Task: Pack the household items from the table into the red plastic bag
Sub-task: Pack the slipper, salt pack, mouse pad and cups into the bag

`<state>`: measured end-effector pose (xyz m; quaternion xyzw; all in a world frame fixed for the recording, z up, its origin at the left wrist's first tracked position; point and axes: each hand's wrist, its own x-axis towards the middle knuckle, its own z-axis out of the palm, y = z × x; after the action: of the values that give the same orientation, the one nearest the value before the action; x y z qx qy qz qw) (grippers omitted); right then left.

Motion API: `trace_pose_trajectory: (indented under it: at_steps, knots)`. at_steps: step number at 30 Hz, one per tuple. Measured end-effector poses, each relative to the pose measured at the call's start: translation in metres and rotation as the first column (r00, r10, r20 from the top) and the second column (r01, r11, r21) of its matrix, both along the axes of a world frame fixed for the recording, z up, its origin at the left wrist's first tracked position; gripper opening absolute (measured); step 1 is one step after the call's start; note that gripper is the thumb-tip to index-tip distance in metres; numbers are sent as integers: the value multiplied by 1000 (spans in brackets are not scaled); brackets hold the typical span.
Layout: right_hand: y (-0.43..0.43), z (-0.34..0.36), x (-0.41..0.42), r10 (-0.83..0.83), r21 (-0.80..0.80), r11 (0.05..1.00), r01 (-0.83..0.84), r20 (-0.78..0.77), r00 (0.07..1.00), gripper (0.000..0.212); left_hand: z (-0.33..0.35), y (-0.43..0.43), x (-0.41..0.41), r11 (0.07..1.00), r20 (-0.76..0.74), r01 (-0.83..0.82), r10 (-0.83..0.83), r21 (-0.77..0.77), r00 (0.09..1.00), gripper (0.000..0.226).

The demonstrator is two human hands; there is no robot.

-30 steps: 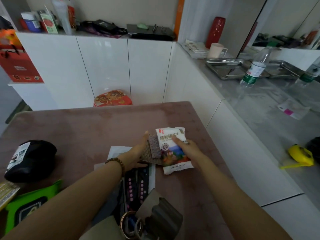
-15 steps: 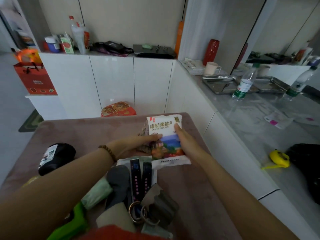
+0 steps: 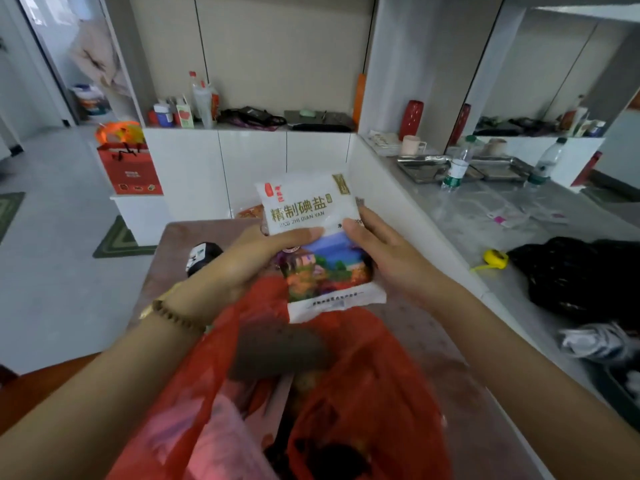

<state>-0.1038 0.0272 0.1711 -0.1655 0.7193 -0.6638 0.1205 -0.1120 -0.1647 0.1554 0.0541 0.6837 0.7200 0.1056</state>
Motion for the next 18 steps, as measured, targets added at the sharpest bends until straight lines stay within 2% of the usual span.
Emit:
trace_pose_trajectory:
  at_steps: [2,4,6,8,11,12,14,16,18]
  knots:
    - [3,-10,39,-63,27,997,65,-83,995,24,7,-15,34,994,-128,-88,79,-62,989,30]
    - [11,-34,69,-151,111,980,168,-147,978,27,8,-30,63,980,-226,-139,106,-139,968,33]
    - [18,-63,92,-151,245,955,169,-89,984,40,2,-43,86,975,-257,-158,115,-156,960,33]
    - [19,-88,110,-53,418,908,14,83,995,69,-5,-51,101,976,-225,-174,141,-131,964,32]
    - [10,-106,131,123,639,724,-260,252,960,91,-11,-58,114,982,-190,-150,127,-112,974,42]
    - [8,-106,136,163,628,696,-347,333,929,87,-12,-59,117,985,-177,-140,121,-98,977,44]
    - [8,-99,146,303,430,753,-498,444,843,70,-13,-61,120,991,-143,-126,118,-51,983,37]
    - [19,-85,150,350,133,892,-433,403,845,55,-12,-62,123,995,-125,-102,99,-18,987,33]
    - [40,-64,148,252,-118,967,-226,312,916,54,-12,-62,123,997,-107,-65,61,-38,992,29]
